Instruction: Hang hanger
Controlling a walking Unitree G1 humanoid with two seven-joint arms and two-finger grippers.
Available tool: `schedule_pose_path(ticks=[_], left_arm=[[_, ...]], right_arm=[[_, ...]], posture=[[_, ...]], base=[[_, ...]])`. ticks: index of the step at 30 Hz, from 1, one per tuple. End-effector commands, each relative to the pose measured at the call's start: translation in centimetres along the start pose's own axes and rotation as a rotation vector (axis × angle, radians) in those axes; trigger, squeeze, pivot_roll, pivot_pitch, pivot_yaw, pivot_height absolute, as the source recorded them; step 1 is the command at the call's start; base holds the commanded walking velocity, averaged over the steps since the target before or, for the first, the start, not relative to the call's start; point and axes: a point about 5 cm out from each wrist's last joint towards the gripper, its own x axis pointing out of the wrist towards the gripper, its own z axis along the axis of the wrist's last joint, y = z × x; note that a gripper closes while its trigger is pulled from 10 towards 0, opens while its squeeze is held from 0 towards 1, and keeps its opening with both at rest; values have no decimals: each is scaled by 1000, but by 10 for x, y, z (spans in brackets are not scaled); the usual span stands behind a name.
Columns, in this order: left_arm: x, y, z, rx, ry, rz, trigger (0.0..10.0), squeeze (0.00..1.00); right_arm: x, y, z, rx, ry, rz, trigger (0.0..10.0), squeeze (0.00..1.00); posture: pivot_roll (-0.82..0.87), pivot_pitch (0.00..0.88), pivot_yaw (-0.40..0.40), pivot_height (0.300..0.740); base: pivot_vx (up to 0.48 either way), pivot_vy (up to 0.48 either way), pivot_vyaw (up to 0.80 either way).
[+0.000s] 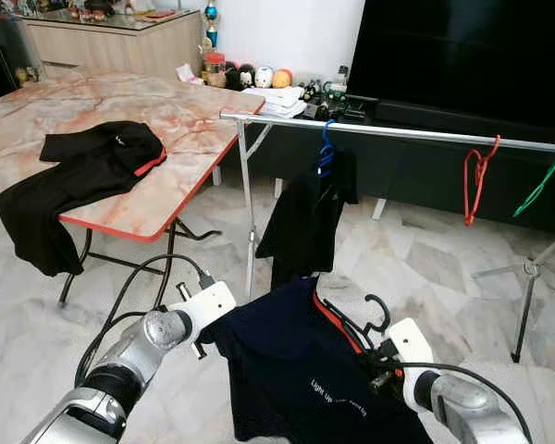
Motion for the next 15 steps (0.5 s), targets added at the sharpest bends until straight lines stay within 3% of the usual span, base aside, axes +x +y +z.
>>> schedule_pose_path(ticks=[1, 5, 10, 15], left_arm=[[-2, -9, -11, -6, 63, -78, 10000, 0], [-6, -21, -20, 23, 106, -222, 10000, 0], [-13, -32, -17, 52, 89, -388, 10000, 0], [-21, -40, -10, 71, 83, -524, 10000, 0]], right_arm=[[-3, -12, 32, 81, -174, -71, 10000, 0], [-6, -24, 52, 237, -306, -138, 10000, 0], [-2, -29, 43, 213, -228, -179, 10000, 0], [3, -22, 44, 280, -260, -168, 10000, 0]], posture=[[68, 0, -24, 740], [72, 0, -26, 740], [75, 0, -23, 740], [71, 0, -15, 740]], base=[[0, 0, 0], [0, 0, 0], [0, 0, 0], [0, 0, 0]])
